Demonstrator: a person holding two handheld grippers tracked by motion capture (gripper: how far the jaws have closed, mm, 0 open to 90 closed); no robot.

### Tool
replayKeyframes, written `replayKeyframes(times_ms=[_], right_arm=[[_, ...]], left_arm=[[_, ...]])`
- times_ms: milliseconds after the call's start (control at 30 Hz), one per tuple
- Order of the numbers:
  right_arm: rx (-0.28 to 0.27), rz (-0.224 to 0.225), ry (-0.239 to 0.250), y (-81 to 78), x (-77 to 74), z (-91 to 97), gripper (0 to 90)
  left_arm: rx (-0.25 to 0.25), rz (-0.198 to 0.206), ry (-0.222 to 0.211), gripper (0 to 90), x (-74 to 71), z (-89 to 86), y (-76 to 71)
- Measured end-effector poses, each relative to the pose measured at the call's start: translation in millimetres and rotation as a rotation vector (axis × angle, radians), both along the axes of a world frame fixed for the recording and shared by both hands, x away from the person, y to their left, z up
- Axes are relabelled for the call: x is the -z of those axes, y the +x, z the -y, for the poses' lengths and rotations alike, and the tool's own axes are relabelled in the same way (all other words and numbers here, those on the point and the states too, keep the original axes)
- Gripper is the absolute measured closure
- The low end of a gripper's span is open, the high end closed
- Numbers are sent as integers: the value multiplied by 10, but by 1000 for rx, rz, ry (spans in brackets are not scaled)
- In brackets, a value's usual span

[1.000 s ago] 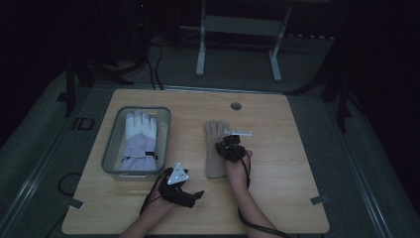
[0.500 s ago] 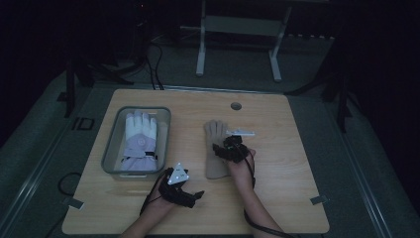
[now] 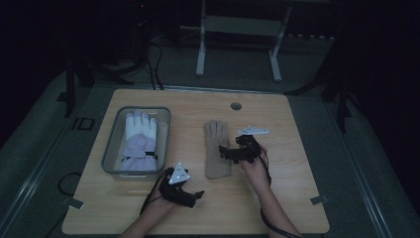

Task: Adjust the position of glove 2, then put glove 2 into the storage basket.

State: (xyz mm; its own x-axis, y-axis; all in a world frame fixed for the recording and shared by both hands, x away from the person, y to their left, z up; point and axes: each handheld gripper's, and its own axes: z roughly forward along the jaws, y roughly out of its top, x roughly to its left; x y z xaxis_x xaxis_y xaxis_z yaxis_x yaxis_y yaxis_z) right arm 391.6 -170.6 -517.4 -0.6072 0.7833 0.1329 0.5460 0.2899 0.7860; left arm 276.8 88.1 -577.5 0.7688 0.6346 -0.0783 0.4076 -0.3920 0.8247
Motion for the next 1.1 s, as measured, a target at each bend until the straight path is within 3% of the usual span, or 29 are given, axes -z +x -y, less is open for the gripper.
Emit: replayKeyframes(times_ms=[167, 200, 233, 267, 333, 467, 533, 600, 667, 767, 800, 867, 900, 1000, 1033, 1067, 1100], right_arm=[[-7, 16, 4, -11, -45, 119, 149], [-14, -19, 12, -10, -80, 179, 149], [-14, -19, 12, -10, -80, 179, 149], [-8, -60, 44, -6, -92, 235, 136], [-10, -62, 39, -10, -101, 263, 122], [-36, -78, 72, -7, -117, 312, 108], [-20, -80, 60, 45, -144, 352, 132], [-18, -86, 66, 90, -172, 361, 138], [-19, -75, 67, 139, -205, 350, 163], [-21, -76, 66, 194, -219, 317, 164], [-21, -85, 64, 262, -215, 277, 190], [-22, -83, 62, 286, -212, 264, 196], [-19, -93, 67, 362, -205, 221, 212], [-16, -100, 68, 421, -197, 186, 220], [-4, -120, 74, 502, -178, 145, 239], [-4, -120, 74, 502, -178, 145, 239], [17, -137, 66, 574, -155, 105, 264]], left_arm=[[7, -13, 4, 37, -7, 4, 20], [-16, -25, 10, 37, -14, -8, 38], [-16, -25, 10, 38, -14, -8, 38], [-24, -32, -3, 38, -18, -19, 49], [-27, -46, -14, 38, -22, -37, 73], [-20, -35, 1, 39, -48, -16, 85], [1, 1, 18, 50, -120, 35, 87], [15, 7, 14, 50, -164, 76, 109], [34, -19, -27, 50, -201, 107, 156], [45, -2, -18, 51, -220, 144, 182], [57, 43, 29, 62, -239, 196, 202], [65, 60, 40, 62, -247, 224, 212], [76, 95, 77, 62, -271, 296, 219], [93, 125, 112, 80, -292, 372, 231], [107, 146, 142, 100, -309, 450, 251], [107, 146, 142, 100, -309, 450, 251], [122, 168, 194, 106, -310, 525, 281]])
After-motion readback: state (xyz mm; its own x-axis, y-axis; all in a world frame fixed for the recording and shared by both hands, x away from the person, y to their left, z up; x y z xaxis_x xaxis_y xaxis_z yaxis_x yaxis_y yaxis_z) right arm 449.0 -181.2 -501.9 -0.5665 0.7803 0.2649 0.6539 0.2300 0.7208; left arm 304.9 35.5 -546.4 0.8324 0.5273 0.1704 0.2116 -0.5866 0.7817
